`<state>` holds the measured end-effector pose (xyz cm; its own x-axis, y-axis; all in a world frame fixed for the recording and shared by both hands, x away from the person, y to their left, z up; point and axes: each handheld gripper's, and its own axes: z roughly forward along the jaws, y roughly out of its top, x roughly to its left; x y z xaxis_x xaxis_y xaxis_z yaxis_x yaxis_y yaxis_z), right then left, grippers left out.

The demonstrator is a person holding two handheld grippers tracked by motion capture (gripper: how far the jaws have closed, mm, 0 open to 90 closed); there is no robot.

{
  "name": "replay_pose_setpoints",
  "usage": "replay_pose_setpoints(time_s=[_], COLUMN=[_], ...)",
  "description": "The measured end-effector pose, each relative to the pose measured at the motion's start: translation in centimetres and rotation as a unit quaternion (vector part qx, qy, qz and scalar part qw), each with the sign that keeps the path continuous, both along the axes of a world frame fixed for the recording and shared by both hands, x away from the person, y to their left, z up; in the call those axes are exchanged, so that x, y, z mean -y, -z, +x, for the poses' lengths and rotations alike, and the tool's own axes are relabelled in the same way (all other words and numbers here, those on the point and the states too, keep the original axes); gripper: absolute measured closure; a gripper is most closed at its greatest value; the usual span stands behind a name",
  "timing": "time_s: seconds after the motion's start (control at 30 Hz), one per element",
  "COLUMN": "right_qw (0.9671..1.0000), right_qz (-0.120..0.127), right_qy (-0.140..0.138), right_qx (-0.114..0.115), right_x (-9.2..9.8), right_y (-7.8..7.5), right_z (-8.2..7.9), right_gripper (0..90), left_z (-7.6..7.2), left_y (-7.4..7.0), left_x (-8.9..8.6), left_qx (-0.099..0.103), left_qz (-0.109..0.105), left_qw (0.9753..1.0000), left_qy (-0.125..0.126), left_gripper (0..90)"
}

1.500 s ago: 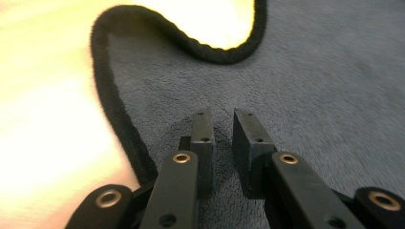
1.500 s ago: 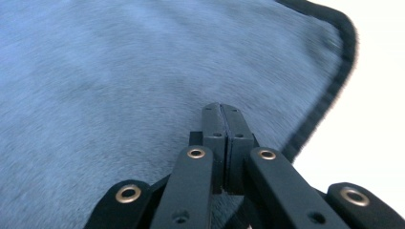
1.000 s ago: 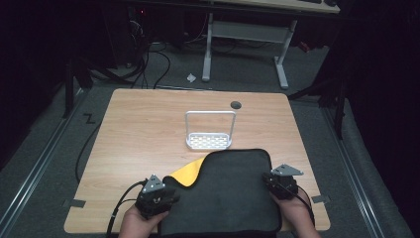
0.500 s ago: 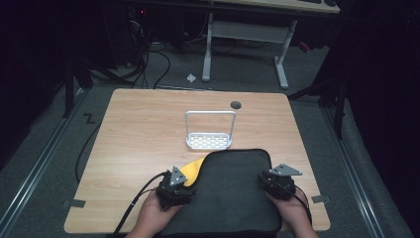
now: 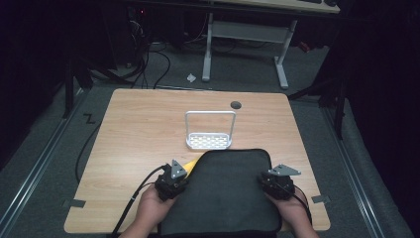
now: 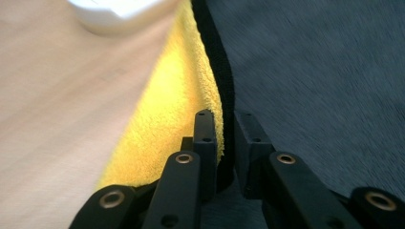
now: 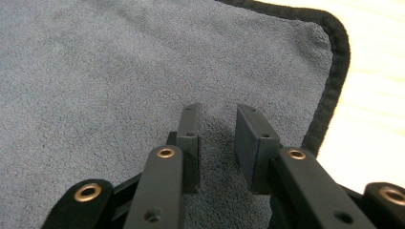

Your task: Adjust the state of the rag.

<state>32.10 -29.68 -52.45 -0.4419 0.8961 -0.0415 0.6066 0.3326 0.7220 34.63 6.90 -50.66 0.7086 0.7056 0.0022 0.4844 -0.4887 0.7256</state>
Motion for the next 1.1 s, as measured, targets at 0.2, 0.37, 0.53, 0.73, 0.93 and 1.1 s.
replay_pose_setpoints(time_s=[0.2,0.37,0.53,0.73,0.93,1.1], right_qw=[1.0000,1.0000,1.0000,0.9999,0.9992,0.9976], right_qz=[0.000,0.002,-0.001,-0.013,-0.038,-0.049], right_qy=[0.002,0.003,0.003,0.006,0.015,0.048], right_qx=[0.001,0.002,0.007,0.003,-0.003,-0.001], right_x=[0.1,0.1,0.0,-0.2,-0.1,2.2], right_y=[0.0,-0.1,0.0,0.0,0.0,-0.1], right_z=[0.1,0.2,0.3,1.4,1.6,1.4], right_gripper=[72.6,72.7,72.6,82.7,88.6,87.8], left_z=[3.0,5.4,4.4,3.4,3.4,3.2], left_y=[-1.1,-0.7,-1.2,1.3,2.2,2.2], left_x=[-2.9,-4.7,-5.7,-4.5,-2.8,-0.7], left_qx=[-0.003,-0.005,0.015,-0.026,-0.030,-0.033], left_qz=[-0.039,-0.054,-0.088,-0.027,-0.032,-0.038], left_qw=[0.9985,0.9948,0.9910,0.9978,0.9982,0.9986], left_qy=[-0.037,-0.086,-0.100,-0.054,-0.041,-0.014], left_gripper=[79.6,65.8,54.1,76.0,78.8,76.2])
